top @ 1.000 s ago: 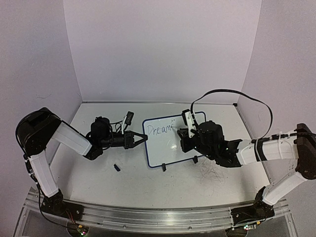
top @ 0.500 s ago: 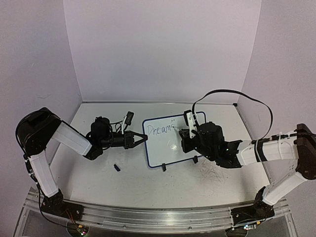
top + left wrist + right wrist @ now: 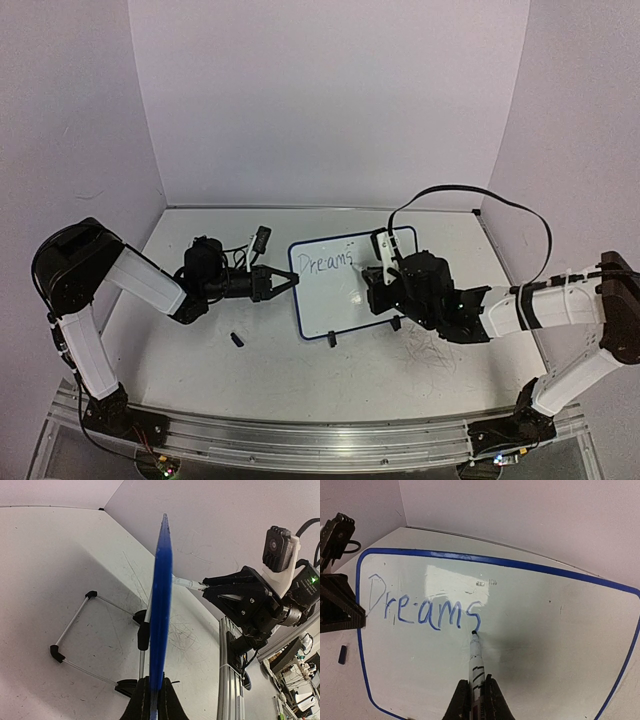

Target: Write a sentence on the whiteboard

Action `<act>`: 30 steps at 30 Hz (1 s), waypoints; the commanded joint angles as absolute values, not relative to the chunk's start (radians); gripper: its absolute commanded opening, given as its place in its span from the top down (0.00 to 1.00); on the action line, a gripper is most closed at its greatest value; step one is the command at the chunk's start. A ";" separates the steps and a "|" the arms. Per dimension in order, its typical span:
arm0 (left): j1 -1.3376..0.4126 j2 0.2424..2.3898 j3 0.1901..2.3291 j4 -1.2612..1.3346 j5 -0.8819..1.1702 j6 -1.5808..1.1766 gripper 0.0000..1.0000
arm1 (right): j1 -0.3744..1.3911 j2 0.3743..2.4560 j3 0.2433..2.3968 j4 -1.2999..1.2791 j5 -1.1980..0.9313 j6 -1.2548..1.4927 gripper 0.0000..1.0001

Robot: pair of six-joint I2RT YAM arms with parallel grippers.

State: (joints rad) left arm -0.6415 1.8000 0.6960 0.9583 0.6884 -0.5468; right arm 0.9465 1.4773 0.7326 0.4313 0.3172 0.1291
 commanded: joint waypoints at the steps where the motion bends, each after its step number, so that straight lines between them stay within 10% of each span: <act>1: -0.647 1.761 0.710 0.974 0.709 -0.532 1.00 | 0.953 1.492 0.749 0.422 0.302 0.138 1.00; 30: -0.647 1.748 0.696 0.965 0.692 -0.528 1.00 | 0.852 1.343 0.687 0.478 0.159 0.062 1.00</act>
State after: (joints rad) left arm -0.6418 1.7996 0.6960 0.9458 0.6804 -0.5270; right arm 0.8474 1.3102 0.6398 0.4465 0.2167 0.0984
